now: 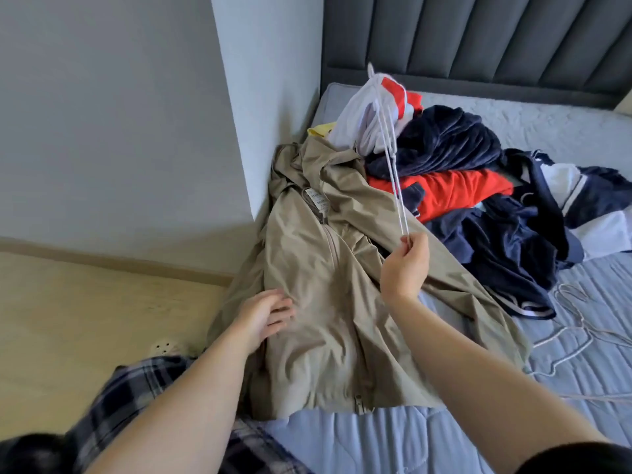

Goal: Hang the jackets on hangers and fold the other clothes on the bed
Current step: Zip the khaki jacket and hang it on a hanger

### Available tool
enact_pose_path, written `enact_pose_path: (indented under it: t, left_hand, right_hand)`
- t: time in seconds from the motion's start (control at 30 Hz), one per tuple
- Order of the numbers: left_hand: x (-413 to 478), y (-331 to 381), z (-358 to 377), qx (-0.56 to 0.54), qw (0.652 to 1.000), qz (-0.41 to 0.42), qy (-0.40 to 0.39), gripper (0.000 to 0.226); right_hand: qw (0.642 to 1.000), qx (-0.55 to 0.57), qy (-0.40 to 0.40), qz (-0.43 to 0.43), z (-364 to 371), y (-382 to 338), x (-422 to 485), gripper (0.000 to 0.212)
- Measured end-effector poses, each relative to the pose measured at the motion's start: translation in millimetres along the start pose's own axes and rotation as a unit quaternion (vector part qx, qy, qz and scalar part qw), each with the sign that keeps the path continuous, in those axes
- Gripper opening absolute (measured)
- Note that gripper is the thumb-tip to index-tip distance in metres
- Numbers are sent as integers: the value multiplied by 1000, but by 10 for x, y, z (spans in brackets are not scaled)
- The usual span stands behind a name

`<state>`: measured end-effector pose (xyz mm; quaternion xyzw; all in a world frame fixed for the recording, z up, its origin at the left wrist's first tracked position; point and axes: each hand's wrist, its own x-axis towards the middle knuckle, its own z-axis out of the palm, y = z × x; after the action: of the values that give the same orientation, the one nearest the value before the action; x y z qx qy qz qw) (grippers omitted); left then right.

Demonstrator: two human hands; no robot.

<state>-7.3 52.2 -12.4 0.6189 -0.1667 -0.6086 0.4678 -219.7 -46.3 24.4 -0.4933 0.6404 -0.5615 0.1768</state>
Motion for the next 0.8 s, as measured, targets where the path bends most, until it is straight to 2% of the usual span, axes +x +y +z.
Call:
enact_pose_path:
  t: [0.03,0.13,0.27,0.33,0.4,0.5,0.57,0.67,0.73,0.8]
  left_hand:
    - [17,39,-46,-35,999,3,3,29]
    - [28,126,-74,-106,994,4,4,35]
    - [34,235,-123,-128,992,11,-5,40]
    - [63,299,-270,-143,989,24,22,45]
    - [143,338,-461,-206,975,33,69,61]
    - [262,391,-545,-267,960,36,78,74]
    - [336,394,-428,-226,970,28,84,69]
    - [492,331,-287,-31,981,25,188,59]
    - [593,280,-264,44,969,26,243,52]
    - [682,275,-268,51,964,17,261,48]
  right_hand:
    - [1000,5,-2,-6,31,8,-14,9]
    - [1000,16,-10,25,114,7,-48,22]
    - [997,-32,-11,71,177,57,-24,31]
    - [993,-79,-38,79,208,138,37,30]
    - [983,-145,-88,72,246,215,100,25]
    - [939,-296,-176,19,298,301,180,9]
    - [900,-377,-219,-7,351,334,210,21]
    - [864,-434,-255,-32,466,340,177,33]
    - [859,-435,-258,-82,549,329,111,39]
    - [868,-406,-242,-152,630,325,32,36]
